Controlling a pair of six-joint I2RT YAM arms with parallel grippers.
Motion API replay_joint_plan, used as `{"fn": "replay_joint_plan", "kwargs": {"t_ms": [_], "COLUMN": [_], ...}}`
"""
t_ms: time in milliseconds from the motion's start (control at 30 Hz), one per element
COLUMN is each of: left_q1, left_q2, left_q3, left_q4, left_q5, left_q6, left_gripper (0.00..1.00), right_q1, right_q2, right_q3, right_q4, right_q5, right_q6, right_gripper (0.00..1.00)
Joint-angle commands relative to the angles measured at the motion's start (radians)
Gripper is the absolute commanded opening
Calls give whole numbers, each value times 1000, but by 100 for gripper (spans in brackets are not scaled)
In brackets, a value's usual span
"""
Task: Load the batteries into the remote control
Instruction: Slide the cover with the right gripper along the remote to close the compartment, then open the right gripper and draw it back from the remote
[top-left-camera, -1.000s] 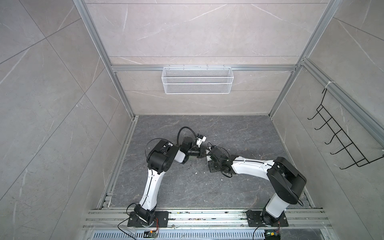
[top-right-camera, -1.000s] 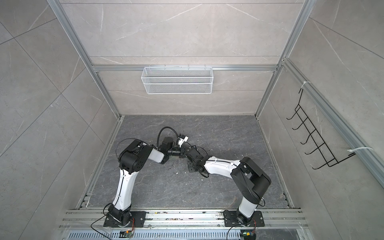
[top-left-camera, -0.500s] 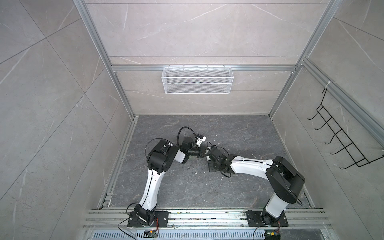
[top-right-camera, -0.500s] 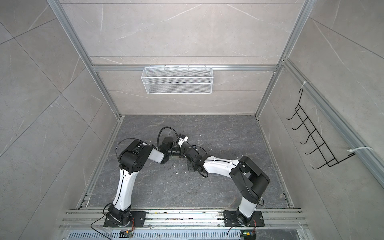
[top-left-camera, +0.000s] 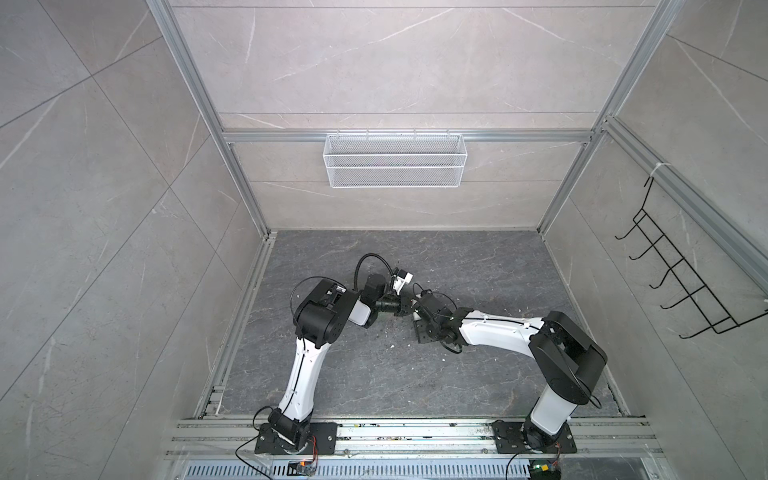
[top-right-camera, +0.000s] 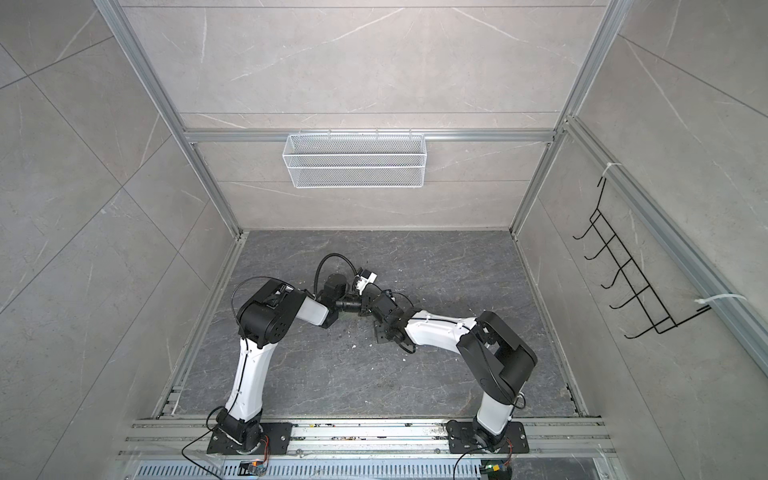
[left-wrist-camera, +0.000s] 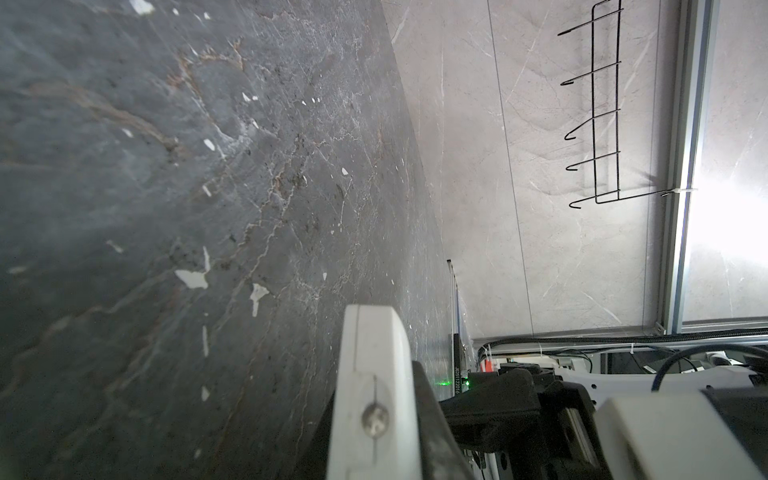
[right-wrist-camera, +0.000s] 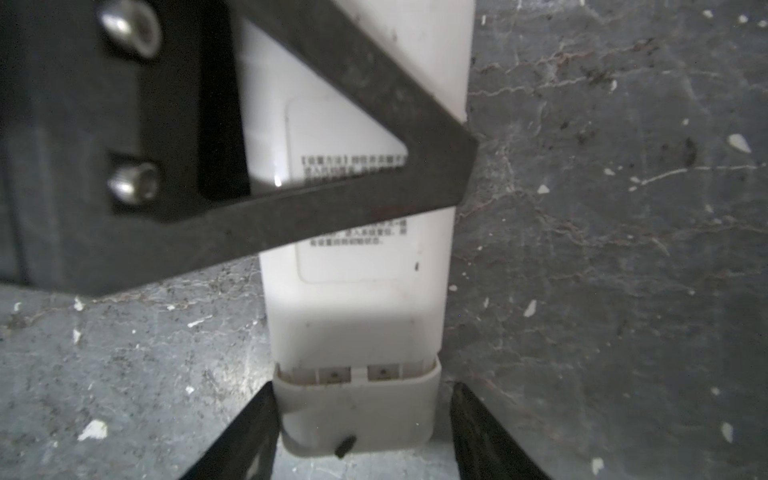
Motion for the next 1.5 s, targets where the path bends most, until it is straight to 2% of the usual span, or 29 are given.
{"fn": "replay_joint_plan", "kwargs": {"t_ms": [0, 400, 733, 867, 933, 1067, 1200, 1300, 1467], "left_q1": [-10, -10, -9, -9, -9, -9, -9, -9, -10], "left_q2": [-2, -2, -3, -3, -2, -2, 0, 0, 1], "left_q3": [-3, -4, -5, -4, -4, -4, -4, -3, -3], "left_q4": [-60, -61, -60, -60, -60, -61, -60, -62, -61], "left_q5": [21, 17, 17, 14, 13, 13, 12, 14, 15], "left_q6": [9, 1, 0, 0, 0, 0, 0, -3, -2], "left_gripper": [0, 0, 0, 0, 0, 0, 0, 0, 0], "right_q1": [-10, -10, -9, -10, -10, -9, -6, -5, -4], "right_q2": [-3, -48, -122, -174, -197, -241, -284, -294, -279], "right_q3": [-11, -16, -7, -4, -6, -65, -213, -280, -291], "right_q4": [-24, -30, -65, -97, -118, -134, 33, 123, 146], "right_q5": [6, -20, -26, -23, -7, -15, -74, -70, -39], "right_q6": [-23, -30, -16, 30, 97, 362, 612, 715, 779], "right_gripper": [65, 74, 76, 77, 77, 73, 65, 62, 59]}}
